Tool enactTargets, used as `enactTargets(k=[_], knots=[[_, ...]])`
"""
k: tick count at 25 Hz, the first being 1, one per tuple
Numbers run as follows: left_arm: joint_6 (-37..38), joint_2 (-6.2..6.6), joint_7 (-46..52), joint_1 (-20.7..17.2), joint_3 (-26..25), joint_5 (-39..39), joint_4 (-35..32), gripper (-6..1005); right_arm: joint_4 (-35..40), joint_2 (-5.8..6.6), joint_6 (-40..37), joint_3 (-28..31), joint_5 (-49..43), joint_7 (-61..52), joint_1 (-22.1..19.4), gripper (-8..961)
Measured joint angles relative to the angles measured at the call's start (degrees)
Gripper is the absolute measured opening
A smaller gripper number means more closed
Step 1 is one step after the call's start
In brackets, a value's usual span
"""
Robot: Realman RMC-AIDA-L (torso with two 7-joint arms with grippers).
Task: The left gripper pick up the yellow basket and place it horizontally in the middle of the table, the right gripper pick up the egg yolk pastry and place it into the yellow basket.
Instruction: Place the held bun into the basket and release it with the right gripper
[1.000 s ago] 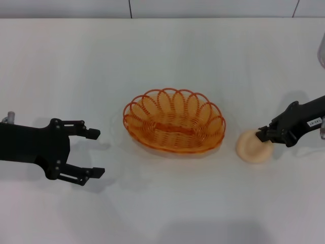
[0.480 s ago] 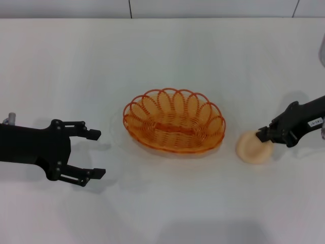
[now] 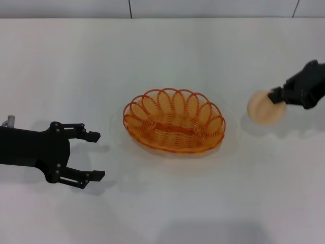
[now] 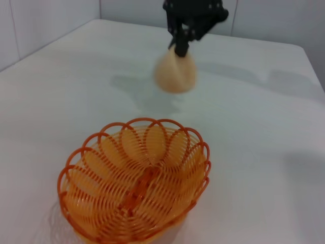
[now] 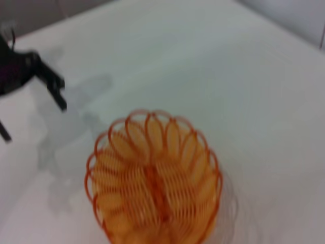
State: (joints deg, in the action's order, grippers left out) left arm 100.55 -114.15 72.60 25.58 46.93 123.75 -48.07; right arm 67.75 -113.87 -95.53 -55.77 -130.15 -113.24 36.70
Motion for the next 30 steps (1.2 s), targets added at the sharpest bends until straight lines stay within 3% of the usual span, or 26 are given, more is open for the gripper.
enactTargets(k=[5, 10, 19, 30], knots=[[0.02, -0.09, 0.00, -0.01, -0.04, 0.00, -0.04, 894, 0.68, -0.74, -0.74, 1.37, 3.63, 0.10, 1.35, 9], [0.36, -0.21, -0.16, 0.00, 0.05, -0.01, -0.36, 895, 0.04, -1.56, 0.15, -0.91, 9.66, 0.49, 1.42, 9], [0.39, -0.28, -2.00, -0.77, -0.08, -0.91, -0.61, 894, -7.38, -1.65, 15.46, -15.47, 21.20, 5.74, 0.85, 9], [0.25, -0.29, -2.35, -0.66, -0.07, -0.14, -0.62, 889, -11.55, -2.08, 29.90, -31.79, 25.40, 7.40, 2.60, 8]])
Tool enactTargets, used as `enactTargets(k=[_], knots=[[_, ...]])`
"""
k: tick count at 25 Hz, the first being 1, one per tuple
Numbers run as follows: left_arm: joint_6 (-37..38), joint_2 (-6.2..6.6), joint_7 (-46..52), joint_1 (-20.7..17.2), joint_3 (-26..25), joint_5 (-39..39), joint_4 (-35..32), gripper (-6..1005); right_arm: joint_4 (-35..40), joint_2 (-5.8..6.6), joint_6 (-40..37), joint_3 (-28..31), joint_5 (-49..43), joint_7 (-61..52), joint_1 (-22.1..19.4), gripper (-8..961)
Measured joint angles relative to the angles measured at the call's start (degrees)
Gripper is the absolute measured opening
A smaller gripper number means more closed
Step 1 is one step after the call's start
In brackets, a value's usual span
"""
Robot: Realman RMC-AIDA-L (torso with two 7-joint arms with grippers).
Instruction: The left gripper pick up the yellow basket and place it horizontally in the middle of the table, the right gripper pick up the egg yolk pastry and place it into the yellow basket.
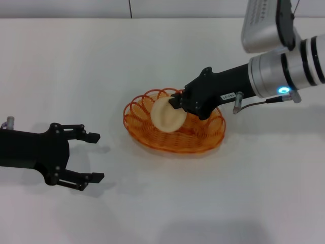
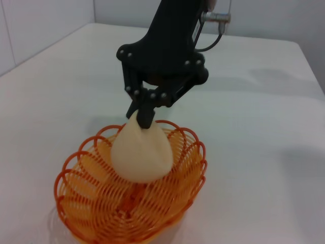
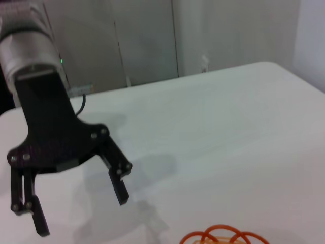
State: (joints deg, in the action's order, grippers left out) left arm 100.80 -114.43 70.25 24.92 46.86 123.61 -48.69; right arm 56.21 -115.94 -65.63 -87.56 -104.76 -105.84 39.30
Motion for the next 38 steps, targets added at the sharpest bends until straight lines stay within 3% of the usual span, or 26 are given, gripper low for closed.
enactTargets(k=[9, 21, 25, 30, 35, 38], knots=[[-0.07, 0.01, 0.34, 0.25, 0.01, 0.15, 0.00, 887, -0.53, -0.12, 4.57, -3.12, 0.21, 0.02, -0.96, 92], [-0.08, -0.08, 0.28, -0.07, -0.03, -0.28, 0.27, 887, -0.28, 0.52, 2.14, -1.97, 0.06, 1.79, -2.85, 388], [-0.08, -0.09, 0.37, -0.14, -0.09, -0.28, 0.37, 887, -0.12, 0.65, -3.06, 3.69, 0.23, 5.69, -5.40, 544], [-0.16, -0.04, 0.15, 0.03, -0.11, -0.35, 0.47, 888, -2.14, 0.64, -14.26, 16.11, 1.59, 15.04, -9.63, 739], [-0.17, -0.03, -0.05, 0.01, -0.11, -0.33, 0.47, 888, -6.42, 1.13, -24.66, 27.12, 1.51, 22.52, -11.11, 834], [-0.23, -0.08, -0.07, -0.02, -0.18, -0.33, 0.53, 888, -7.12, 1.24, -26.94, 28.91, 1.27, 24.78, -11.83, 853]])
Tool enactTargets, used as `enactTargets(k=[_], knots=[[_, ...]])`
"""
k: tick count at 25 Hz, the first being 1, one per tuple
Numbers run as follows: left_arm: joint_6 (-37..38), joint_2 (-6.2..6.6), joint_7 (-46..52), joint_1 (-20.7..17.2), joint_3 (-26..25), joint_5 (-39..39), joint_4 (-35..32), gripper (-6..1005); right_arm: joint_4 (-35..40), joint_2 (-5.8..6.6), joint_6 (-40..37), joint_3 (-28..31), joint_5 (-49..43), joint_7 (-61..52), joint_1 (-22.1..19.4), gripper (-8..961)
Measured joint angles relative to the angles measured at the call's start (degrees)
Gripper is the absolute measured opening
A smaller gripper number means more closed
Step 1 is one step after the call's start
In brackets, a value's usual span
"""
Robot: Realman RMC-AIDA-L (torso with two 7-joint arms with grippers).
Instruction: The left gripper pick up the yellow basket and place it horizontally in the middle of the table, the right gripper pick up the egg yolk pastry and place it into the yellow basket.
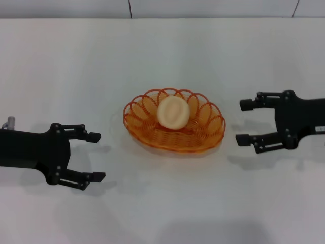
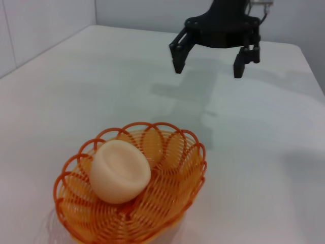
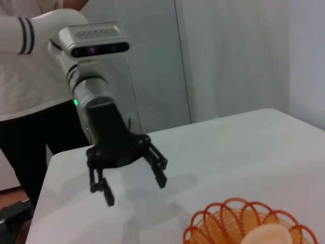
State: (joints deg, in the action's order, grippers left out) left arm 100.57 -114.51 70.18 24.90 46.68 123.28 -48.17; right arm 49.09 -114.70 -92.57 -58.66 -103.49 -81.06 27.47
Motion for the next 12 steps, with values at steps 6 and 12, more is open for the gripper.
enactTargets(k=[6, 12], knots=[[-0.03, -0.07, -0.28, 0.14, -1.38, -0.21, 0.32, 887, -0.64, -0.15, 1.25, 0.15, -2.25, 2.20, -1.77, 851], [-0.03, -0.07, -0.04, 0.55, -1.60, -1.29, 1.62, 887, -0.91, -0.29, 1.13, 0.02, -3.38, 3.39, -1.92, 850]])
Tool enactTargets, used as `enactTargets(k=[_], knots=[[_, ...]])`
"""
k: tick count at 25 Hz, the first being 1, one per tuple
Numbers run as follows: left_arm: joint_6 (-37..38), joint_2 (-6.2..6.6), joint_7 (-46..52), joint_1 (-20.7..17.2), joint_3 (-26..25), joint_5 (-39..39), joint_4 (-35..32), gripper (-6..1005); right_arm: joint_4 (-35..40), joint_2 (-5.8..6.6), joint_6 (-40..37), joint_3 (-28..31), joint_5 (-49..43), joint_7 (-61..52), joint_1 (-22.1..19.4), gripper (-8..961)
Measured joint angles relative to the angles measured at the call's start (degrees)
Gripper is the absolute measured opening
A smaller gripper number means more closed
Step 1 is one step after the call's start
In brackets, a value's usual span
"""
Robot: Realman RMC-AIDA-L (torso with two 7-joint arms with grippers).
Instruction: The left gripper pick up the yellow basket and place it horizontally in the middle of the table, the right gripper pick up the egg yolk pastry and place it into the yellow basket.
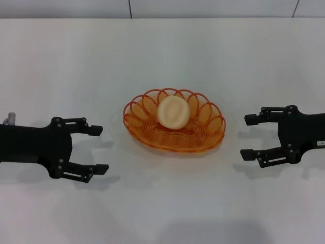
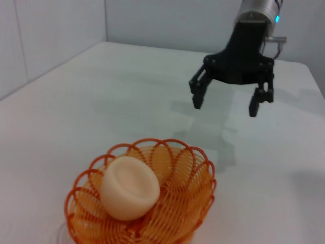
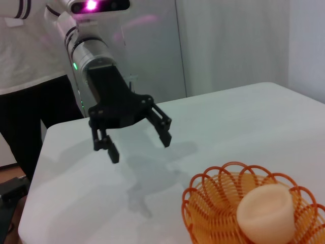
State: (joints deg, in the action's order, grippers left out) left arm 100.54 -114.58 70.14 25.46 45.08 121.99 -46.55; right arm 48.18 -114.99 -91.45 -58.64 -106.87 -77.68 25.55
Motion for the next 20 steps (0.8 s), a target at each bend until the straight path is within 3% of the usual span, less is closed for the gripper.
enactTargets(k=[20], knots=[[0.62, 0.12, 0.50, 0.09, -1.21, -0.32, 0.14, 888, -0.86, -0.15, 0.21, -0.47, -1.59, 0.89, 0.38, 847]])
